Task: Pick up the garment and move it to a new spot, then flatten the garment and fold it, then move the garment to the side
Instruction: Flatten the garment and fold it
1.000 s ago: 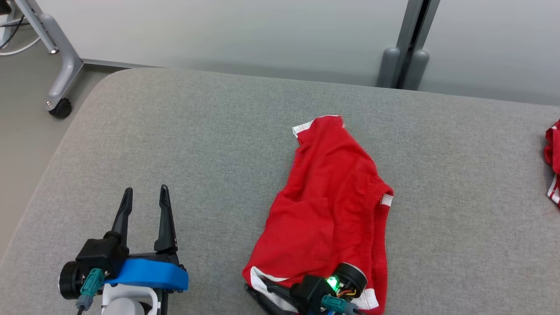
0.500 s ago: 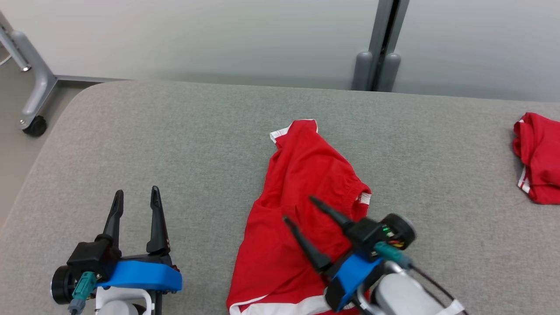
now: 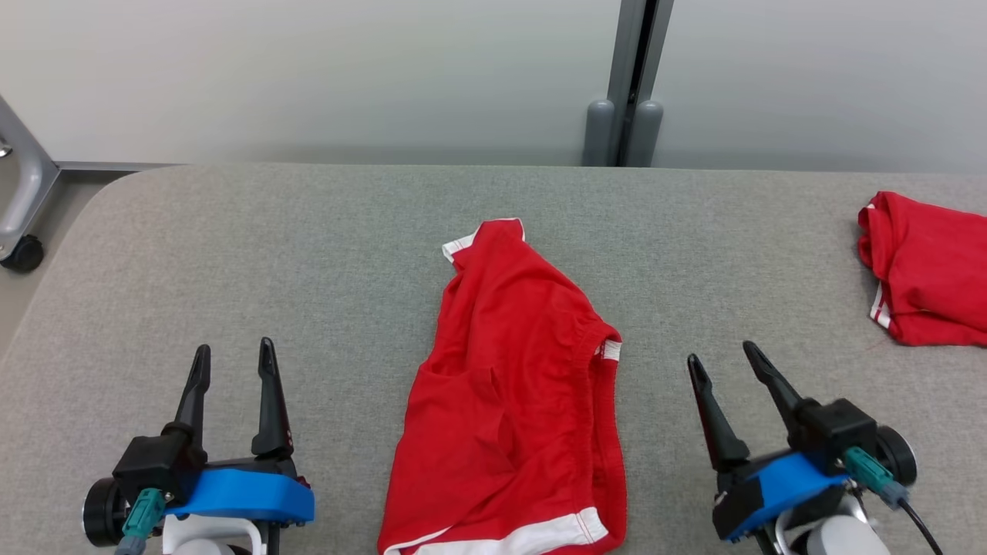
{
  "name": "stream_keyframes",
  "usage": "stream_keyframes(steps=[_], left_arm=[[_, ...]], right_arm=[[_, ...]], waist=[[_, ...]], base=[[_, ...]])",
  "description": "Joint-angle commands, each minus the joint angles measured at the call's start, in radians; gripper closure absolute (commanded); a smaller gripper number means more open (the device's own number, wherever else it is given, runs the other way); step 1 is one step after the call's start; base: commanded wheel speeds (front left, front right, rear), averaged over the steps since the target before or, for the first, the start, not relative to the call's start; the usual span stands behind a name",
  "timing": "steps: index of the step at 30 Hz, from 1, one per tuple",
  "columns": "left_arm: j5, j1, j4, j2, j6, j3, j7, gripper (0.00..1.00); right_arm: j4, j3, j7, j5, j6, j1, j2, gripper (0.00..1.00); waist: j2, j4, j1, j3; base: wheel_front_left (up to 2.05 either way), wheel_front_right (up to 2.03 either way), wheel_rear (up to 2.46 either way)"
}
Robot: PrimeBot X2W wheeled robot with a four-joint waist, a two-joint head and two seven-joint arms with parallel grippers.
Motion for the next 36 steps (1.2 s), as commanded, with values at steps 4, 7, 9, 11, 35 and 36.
stream_keyframes(steps=[4,7,9,11,35,36], left_arm=[[0.005,0.003,-0.005,-0.001,-0.002,-0.005,-0.004,0.00],[0.003,-0.004,-0.003,-0.001,-0.003,-0.006,-0.004,0.00],[0.003,-0.009,-0.002,-0.001,-0.003,-0.007,-0.004,0.00],[0.004,-0.013,-0.002,-0.002,-0.003,-0.009,-0.004,0.00],[-0.045,-0.067,0.009,-0.002,0.022,-0.100,-0.004,0.00],[-0.045,-0.066,0.011,-0.002,0.022,-0.101,-0.004,0.00]], right_arm=[[-0.045,-0.024,0.018,-0.018,0.000,0.060,0.016,0.00],[-0.073,-0.025,0.032,-0.021,0.000,0.077,0.020,0.00],[-0.087,-0.020,0.043,-0.023,0.000,0.073,0.023,0.00],[-0.096,-0.009,0.052,-0.026,0.000,0.054,0.024,0.00],[0.596,0.024,0.027,-0.132,0.000,-0.325,0.023,0.00],[0.611,0.028,0.022,-0.129,0.000,-0.331,0.023,0.04]], waist=[[0.0000,-0.010,0.0001,0.001],[0.0000,-0.014,0.0001,0.005],[0.0000,-0.016,0.0001,0.007],[0.0000,-0.015,0.0001,0.009],[0.0000,0.144,0.0001,0.084],[0.0000,0.144,0.0001,0.083]], base=[[0.00,0.00,0.00],[0.00,0.00,0.00],[0.00,0.00,0.00],[0.00,0.00,0.00],[0.00,0.00,0.00],[0.00,0.00,0.00]])
